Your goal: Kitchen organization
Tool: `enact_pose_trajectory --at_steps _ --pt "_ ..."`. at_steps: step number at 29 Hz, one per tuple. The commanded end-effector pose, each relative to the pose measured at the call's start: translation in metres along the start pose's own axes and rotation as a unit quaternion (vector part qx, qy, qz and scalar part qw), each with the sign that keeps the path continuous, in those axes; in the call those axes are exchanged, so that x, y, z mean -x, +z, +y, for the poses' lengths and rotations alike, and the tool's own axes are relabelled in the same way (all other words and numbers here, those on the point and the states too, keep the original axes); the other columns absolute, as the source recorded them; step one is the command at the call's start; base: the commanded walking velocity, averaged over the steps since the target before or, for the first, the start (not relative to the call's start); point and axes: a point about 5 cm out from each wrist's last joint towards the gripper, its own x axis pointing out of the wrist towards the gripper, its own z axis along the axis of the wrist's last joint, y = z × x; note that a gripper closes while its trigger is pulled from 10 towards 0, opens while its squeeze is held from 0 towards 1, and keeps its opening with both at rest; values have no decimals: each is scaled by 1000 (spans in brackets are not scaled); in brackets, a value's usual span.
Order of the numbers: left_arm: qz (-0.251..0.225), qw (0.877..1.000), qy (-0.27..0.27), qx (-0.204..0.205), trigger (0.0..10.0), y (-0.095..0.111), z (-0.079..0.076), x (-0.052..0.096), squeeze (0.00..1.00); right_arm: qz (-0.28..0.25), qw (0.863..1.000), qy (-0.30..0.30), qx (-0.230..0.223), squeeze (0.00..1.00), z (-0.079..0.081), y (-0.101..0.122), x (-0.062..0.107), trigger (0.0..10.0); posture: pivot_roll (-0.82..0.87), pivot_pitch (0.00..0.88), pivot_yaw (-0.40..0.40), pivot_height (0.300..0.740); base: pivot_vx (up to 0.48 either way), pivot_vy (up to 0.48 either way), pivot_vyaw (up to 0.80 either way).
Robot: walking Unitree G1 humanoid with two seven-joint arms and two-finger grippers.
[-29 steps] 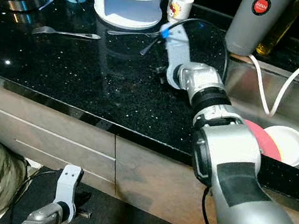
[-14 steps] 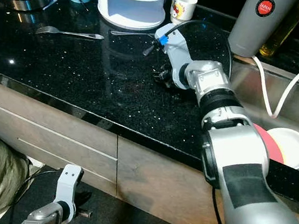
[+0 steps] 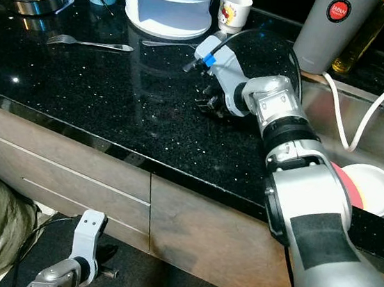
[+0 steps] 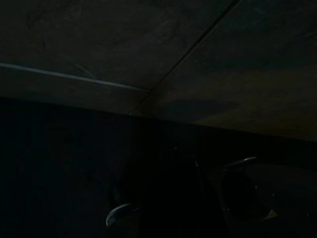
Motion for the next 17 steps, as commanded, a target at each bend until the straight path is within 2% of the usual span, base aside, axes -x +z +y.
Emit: enact_pose_trajectory --at_steps 1,2,3,6,8,15,17 --pt "14 1000 -6 3 10000 -6 -5 0 0 68 995 42 -56 0 11 -37 -18 10000 -24 98 -60 740 0 0 0" --pt "14 1000 -6 3 10000 -6 -5 0 0 68 995 42 -56 0 11 -37 -18 10000 -24 98 -60 740 0 0 0" --pt "15 1000 -5 3 10000 -7 -5 0 0 59 994 49 -79 0 13 -35 -19 10000 -24 98 -61 740 0 0 0" --pt "16 1000 -5 4 10000 -8 -4 0 0 50 992 58 -102 0 16 -33 -20 10000 -23 98 -61 740 0 0 0" --pt "18 1000 -4 5 10000 -9 -4 0 0 42 986 81 -139 0 24 -29 -23 10000 -25 98 -61 740 0 0 0" --pt "21 1000 -3 6 10000 -10 -4 1 0 27 979 115 -166 0 32 -21 -25 10000 -26 98 -61 740 0 0 0" --pt "23 1000 -2 7 10000 -12 -4 1 0 -73 968 150 -188 0 33 9 -18 10000 -25 100 -61 740 0 0 0"
